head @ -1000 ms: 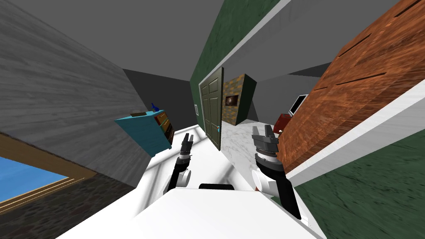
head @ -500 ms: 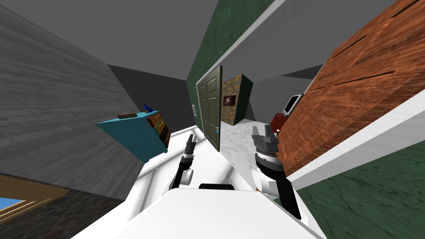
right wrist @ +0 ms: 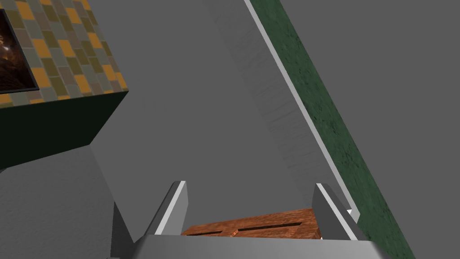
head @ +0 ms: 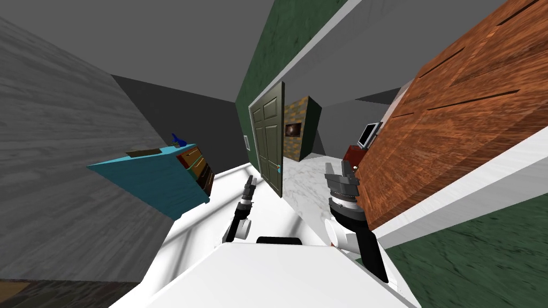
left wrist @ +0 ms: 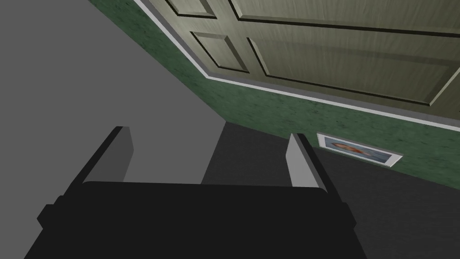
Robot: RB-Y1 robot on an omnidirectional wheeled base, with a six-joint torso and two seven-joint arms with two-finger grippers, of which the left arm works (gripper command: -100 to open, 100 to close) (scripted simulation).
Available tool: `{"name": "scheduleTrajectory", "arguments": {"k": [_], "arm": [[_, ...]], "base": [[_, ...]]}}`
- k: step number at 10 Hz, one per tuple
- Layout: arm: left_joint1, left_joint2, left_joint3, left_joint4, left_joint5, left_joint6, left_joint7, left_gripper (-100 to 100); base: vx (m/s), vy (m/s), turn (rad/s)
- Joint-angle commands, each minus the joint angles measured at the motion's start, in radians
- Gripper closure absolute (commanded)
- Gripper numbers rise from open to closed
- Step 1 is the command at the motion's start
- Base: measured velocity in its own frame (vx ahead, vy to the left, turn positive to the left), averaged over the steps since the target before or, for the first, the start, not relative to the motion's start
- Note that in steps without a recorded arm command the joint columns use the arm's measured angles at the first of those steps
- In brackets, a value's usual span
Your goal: Push the door open
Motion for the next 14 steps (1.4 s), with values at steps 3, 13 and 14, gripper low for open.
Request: {"name": "scheduleTrajectory", "arguments": {"k": [3,13,14], "arm": [[-0.047,0.004,-0.019,0.109,-0.007,-0.012,0.021,-100],[-0.158,0.015,-0.073,0.385,-0.024,-0.040,0.080,-100],[-0.169,0.015,-0.078,0.412,-0.025,-0.042,0.086,-100]], "base": [[0.091,0.043,-0.104],[0.087,0.051,-0.101],[0.091,0.060,-0.099]]}}
